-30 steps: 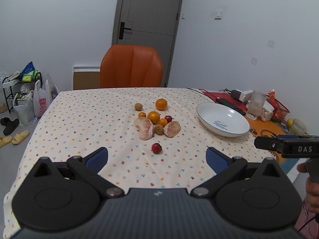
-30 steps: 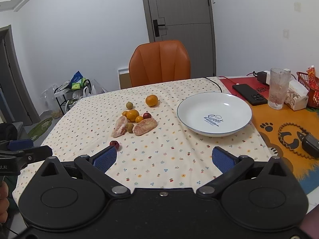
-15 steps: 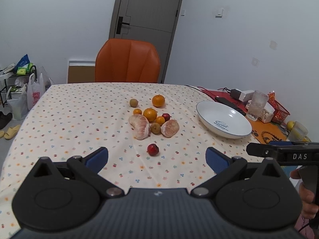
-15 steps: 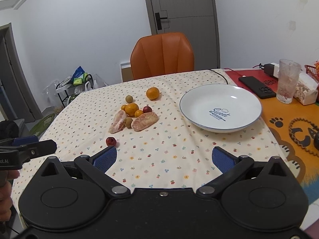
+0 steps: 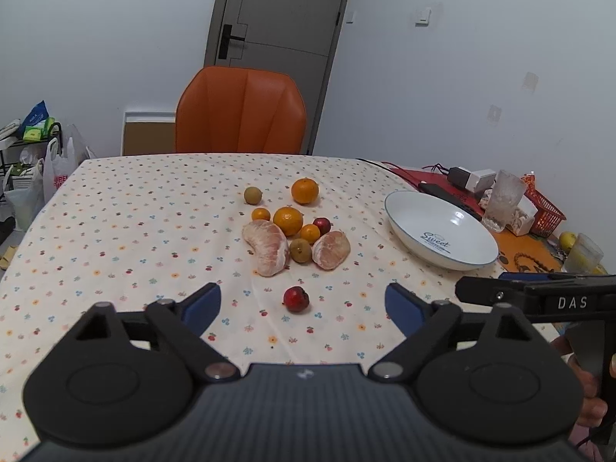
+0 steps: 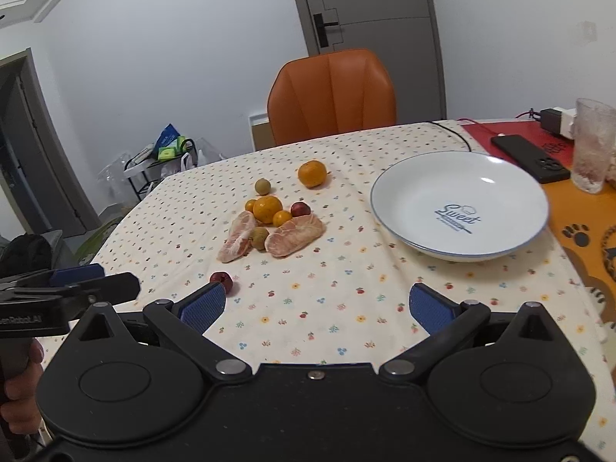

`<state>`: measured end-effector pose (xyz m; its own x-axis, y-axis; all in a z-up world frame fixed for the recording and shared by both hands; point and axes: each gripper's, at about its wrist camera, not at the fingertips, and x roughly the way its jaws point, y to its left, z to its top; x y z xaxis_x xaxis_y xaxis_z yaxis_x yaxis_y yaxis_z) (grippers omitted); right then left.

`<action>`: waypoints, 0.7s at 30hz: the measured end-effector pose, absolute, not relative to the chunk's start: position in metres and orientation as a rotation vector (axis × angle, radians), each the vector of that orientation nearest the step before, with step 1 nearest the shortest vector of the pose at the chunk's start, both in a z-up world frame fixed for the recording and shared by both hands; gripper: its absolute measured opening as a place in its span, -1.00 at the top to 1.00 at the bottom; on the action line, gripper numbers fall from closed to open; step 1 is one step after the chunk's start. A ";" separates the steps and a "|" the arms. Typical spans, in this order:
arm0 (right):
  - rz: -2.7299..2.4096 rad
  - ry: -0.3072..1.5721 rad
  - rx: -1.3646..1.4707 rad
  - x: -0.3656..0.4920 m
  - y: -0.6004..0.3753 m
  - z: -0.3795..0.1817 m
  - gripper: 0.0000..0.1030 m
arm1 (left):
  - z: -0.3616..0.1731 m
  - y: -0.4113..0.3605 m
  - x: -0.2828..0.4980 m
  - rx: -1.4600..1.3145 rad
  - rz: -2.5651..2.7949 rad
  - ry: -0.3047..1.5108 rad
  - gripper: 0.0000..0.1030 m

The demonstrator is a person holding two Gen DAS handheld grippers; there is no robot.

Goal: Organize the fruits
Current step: 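Lower the left tool onto the small red plum and close it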

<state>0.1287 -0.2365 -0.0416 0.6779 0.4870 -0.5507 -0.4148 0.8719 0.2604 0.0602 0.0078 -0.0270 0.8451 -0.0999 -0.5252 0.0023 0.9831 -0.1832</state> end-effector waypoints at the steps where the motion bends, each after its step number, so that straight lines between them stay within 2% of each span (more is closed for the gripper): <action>1: 0.514 0.656 0.121 0.131 -0.236 -0.043 -1.00 | -0.028 0.008 0.063 -0.180 -0.057 0.565 -0.70; 6: 0.532 0.660 0.115 0.141 -0.230 -0.047 -1.00 | -0.037 0.008 0.077 -0.193 -0.066 0.587 -0.45; 10: 0.526 0.651 0.111 0.149 -0.227 -0.049 -0.99 | -0.045 0.008 0.087 -0.204 -0.069 0.607 -0.34; 14: 0.532 0.656 0.124 0.159 -0.224 -0.051 -0.88 | -0.052 0.008 0.096 -0.206 -0.071 0.624 -0.24; 19: 0.539 0.666 0.141 0.169 -0.221 -0.057 -0.83 | -0.061 0.009 0.108 -0.215 -0.064 0.644 -0.09; 21: 0.541 0.676 0.148 0.173 -0.219 -0.059 -0.74 | -0.064 0.010 0.114 -0.221 -0.063 0.653 -0.02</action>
<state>0.1733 -0.2194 -0.0592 0.6487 0.5211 -0.5546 -0.4275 0.8525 0.3009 0.1136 0.0105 -0.0643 0.7930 -0.1271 -0.5958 -0.0115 0.9747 -0.2233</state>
